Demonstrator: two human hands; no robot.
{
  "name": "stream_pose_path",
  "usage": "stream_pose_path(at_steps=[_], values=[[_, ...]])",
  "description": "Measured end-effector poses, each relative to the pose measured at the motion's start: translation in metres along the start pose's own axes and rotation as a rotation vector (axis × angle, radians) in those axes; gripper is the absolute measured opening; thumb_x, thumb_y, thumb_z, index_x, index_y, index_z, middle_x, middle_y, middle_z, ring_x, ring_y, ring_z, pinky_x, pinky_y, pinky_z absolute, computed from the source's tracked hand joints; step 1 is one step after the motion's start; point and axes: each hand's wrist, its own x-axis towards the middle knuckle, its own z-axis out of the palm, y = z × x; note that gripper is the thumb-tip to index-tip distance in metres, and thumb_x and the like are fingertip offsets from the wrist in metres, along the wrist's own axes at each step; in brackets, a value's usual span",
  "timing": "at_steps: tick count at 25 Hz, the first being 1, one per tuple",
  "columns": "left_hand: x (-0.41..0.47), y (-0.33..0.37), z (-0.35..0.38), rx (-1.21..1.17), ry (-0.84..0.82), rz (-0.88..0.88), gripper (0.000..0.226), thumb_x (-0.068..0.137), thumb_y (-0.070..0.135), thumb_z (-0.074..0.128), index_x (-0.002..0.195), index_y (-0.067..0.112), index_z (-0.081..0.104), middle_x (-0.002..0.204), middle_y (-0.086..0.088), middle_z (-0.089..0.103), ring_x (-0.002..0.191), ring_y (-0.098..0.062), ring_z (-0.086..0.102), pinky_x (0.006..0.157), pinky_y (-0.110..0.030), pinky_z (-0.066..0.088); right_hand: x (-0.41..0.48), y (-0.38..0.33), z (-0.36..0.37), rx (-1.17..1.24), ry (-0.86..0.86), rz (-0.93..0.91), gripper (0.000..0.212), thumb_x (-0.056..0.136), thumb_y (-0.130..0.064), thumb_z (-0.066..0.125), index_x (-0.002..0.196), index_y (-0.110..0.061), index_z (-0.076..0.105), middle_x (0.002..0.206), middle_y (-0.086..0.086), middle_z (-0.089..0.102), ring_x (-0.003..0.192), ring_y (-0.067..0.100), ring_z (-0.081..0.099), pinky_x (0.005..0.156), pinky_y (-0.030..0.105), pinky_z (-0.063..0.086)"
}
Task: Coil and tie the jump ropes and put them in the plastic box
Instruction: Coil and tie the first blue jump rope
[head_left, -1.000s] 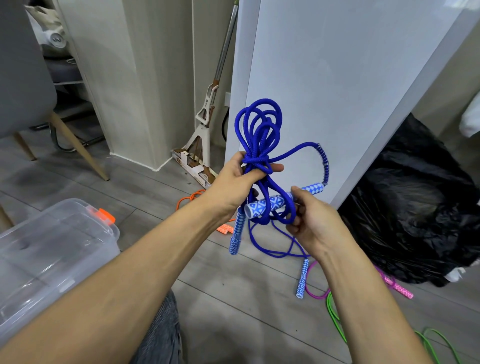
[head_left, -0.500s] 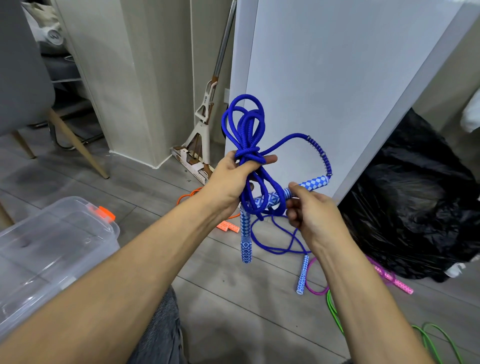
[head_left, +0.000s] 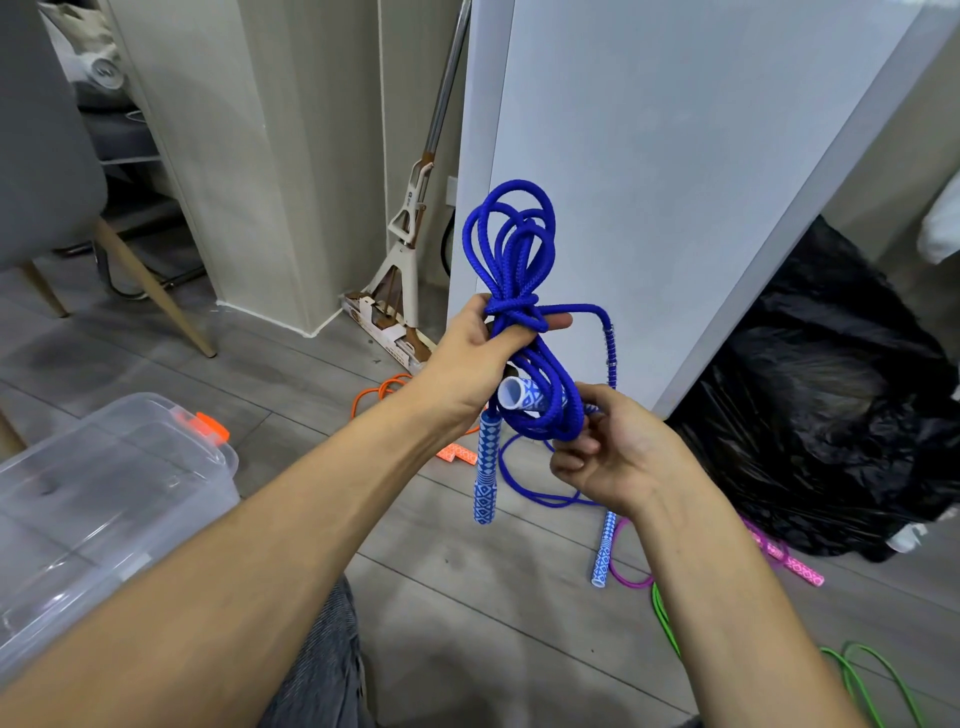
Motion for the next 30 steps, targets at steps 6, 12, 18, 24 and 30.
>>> stream_pose_path(at_steps=[6,12,18,24,30], values=[[-0.002,-0.007,0.000,0.253,-0.011,0.118,0.025,0.098,0.011,0.055,0.121,0.007,0.046,0.108,-0.004,0.075,0.085,-0.017,0.069,0.073,-0.041,0.058,-0.005,0.001,0.004,-0.320,-0.036,-0.129,0.014,0.090,-0.025,0.054,0.082,-0.015,0.060,0.068,0.003,0.055,0.054,0.016,0.043,0.056,0.030,0.036],[0.002,-0.019,0.002,0.169,0.161,0.081,0.025,0.093,0.002,0.058,0.115,0.011,0.052,0.087,-0.006,0.063,0.074,-0.018,0.059,0.071,-0.039,0.054,-0.013,0.006,0.007,-0.332,-0.227,-0.053,0.021,0.081,-0.015,0.067,0.101,-0.012,0.069,0.091,0.009,0.067,0.096,0.028,0.066,0.087,0.059,0.055],[0.027,-0.029,-0.010,-0.178,0.476,-0.103,0.026,0.089,-0.002,0.057,0.113,0.005,0.051,0.101,-0.027,0.067,0.087,-0.033,0.065,0.087,-0.058,0.055,-0.003,0.021,0.006,-0.606,-0.126,-0.335,0.072,0.093,0.003,0.062,0.150,-0.026,0.029,0.092,0.014,0.074,0.074,0.029,0.076,0.071,0.047,0.063],[0.047,-0.011,-0.064,-0.457,0.679,-0.188,0.011,0.096,0.004,0.046,0.102,0.011,0.053,0.089,-0.020,0.061,0.071,-0.035,0.065,0.082,-0.062,0.052,-0.001,0.003,-0.041,-1.812,-0.151,-0.102,0.028,0.083,-0.008,0.069,0.094,-0.034,0.069,0.099,-0.002,0.074,0.090,0.019,0.070,0.085,0.035,0.057],[0.038,0.000,-0.058,-0.583,0.559,-0.201,0.010,0.099,0.007,0.046,0.107,0.010,0.052,0.093,-0.019,0.066,0.072,-0.033,0.066,0.093,-0.058,0.052,0.019,0.010,-0.038,-1.954,0.106,-0.166,0.019,0.089,-0.024,0.062,0.108,-0.023,0.064,0.112,0.001,0.064,0.103,0.022,0.062,0.081,0.029,0.048]])
